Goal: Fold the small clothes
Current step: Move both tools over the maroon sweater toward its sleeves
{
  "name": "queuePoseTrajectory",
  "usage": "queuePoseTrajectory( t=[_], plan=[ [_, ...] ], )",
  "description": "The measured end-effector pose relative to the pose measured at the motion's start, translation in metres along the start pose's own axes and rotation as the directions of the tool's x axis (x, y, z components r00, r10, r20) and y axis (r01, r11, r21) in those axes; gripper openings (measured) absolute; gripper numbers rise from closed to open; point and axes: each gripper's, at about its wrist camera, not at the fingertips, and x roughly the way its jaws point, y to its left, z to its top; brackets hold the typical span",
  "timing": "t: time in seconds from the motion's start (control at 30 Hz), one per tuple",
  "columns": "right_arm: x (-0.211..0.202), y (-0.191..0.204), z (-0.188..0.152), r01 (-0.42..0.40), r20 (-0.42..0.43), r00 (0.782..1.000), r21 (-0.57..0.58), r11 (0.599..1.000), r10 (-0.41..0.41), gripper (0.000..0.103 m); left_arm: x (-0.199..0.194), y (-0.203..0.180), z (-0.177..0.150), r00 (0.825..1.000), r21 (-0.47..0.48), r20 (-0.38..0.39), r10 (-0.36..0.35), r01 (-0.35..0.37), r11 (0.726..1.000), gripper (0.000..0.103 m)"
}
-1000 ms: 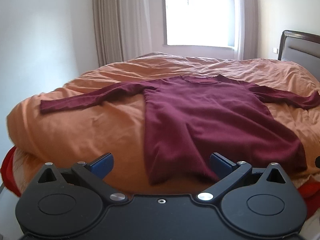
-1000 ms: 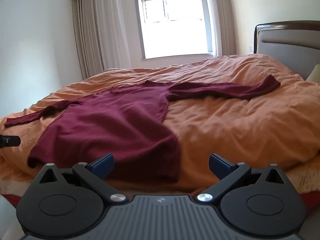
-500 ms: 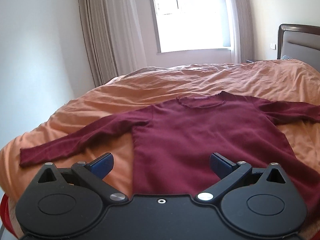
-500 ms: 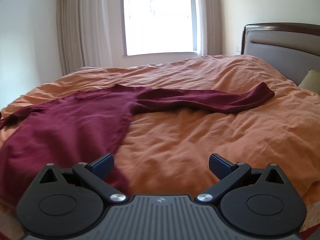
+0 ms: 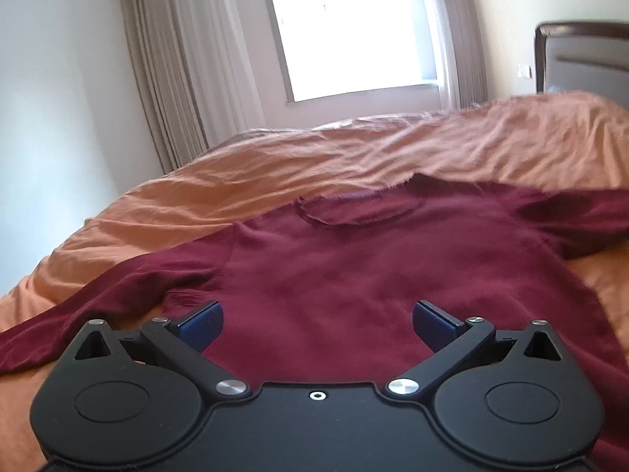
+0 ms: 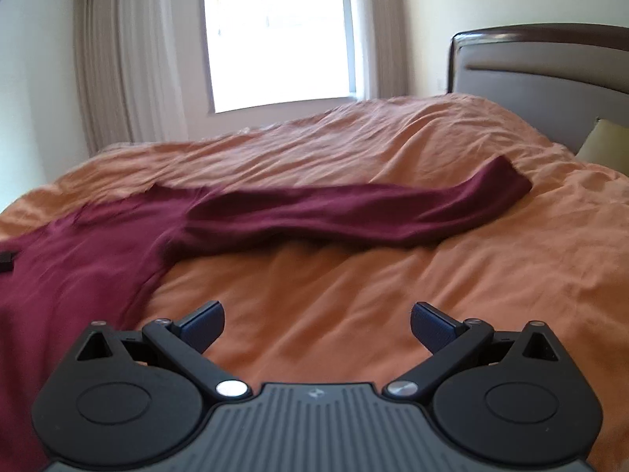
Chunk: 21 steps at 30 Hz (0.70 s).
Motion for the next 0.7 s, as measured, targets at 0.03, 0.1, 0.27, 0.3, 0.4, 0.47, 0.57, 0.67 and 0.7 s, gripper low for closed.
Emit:
queuePoseTrajectory(
  t=[0.03,0.1,0.27,0.3,0.4,0.47,0.57,0.67,0.7],
  plan=[
    [0.004,-0.008,0.002,0.008,0.018,1.000,0.013,1.000,-0.008,0.103,0.007,-0.004,-0.002,1.000,0.002,-0.012,-0.006,0.006,1.000,0.102],
    [0.012,-0.027,0.008,0.005,0.056,0.998,0.060,0.998,-0.009,0.103,0.017,-0.009,-0.008,0.999,-0.003,-0.033,-0.023,0.023,1.000,0.102],
    [0.034,-0.076,0.028,0.030,0.073,0.996,0.168,0.985,-0.043,0.103,0.031,-0.018,-0.026,0.998,0.017,-0.051,-0.037,0.038,0.999,0.102],
    [0.041,-0.084,0.033,0.037,0.069,0.996,0.178,0.983,-0.050,0.103,0.031,-0.019,-0.029,0.998,0.016,-0.048,-0.034,0.035,0.999,0.102],
    [0.060,-0.104,0.048,0.057,0.060,0.996,0.233,0.971,-0.073,0.103,0.030,-0.020,-0.034,0.999,0.015,-0.031,-0.037,0.037,0.999,0.102],
    [0.072,-0.119,0.055,0.076,0.069,0.993,0.272,0.959,-0.099,0.103,0.033,-0.020,-0.038,0.998,0.008,-0.039,-0.039,0.039,0.999,0.102],
    [0.088,-0.143,0.066,0.133,0.076,0.983,0.337,0.932,-0.168,0.103,0.039,-0.018,-0.041,0.997,-0.011,-0.055,-0.049,0.049,0.999,0.103],
    [0.086,-0.169,0.070,0.150,0.130,0.967,0.406,0.901,-0.219,0.094,0.041,-0.016,-0.044,0.996,-0.028,-0.058,-0.062,0.060,0.998,0.103],
    [0.084,-0.177,0.070,0.157,0.143,0.961,0.422,0.893,-0.236,0.091,0.042,-0.015,-0.044,0.996,-0.033,-0.059,-0.065,0.063,0.997,0.103]
  ],
)
